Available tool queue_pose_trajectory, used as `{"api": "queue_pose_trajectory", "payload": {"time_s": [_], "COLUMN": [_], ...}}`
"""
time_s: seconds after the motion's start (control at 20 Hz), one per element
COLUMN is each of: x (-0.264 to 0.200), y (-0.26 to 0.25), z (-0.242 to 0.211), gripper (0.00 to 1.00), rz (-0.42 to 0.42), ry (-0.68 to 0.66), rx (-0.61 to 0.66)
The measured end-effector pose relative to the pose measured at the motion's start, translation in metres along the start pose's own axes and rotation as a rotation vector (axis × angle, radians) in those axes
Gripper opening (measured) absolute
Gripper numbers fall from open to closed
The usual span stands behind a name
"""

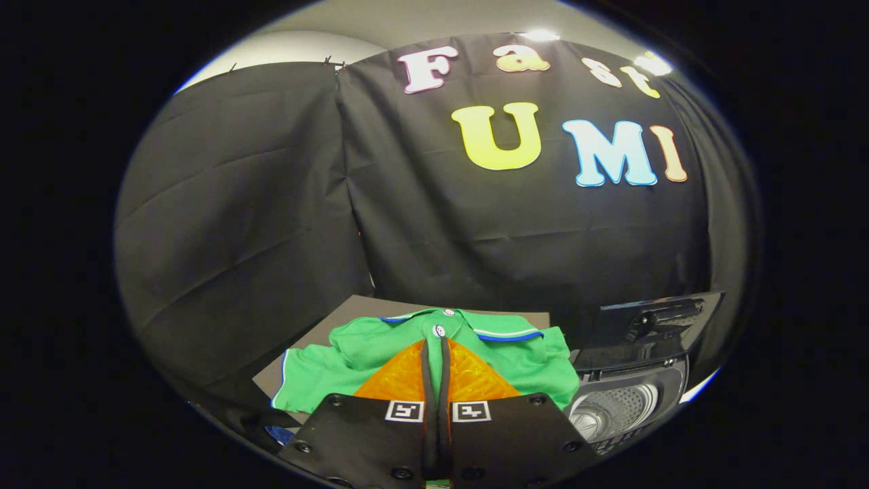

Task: Put the clothes into the washing machine and then close the washing machine lid.

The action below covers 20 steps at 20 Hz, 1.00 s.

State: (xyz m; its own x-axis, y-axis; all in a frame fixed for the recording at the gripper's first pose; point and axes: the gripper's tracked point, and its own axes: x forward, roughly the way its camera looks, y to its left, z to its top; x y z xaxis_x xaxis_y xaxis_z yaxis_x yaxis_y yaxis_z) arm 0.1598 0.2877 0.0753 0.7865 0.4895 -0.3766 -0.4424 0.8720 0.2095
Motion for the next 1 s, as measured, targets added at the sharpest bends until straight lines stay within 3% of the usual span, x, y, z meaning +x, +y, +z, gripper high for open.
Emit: {"api": "queue_pose_trajectory", "payload": {"time_s": [1.0], "x": [-0.085], "y": [-0.164], "z": [0.054], "gripper": [0.01], "rz": [-0.232], "ry": [-0.158], "rx": [-0.008]}}
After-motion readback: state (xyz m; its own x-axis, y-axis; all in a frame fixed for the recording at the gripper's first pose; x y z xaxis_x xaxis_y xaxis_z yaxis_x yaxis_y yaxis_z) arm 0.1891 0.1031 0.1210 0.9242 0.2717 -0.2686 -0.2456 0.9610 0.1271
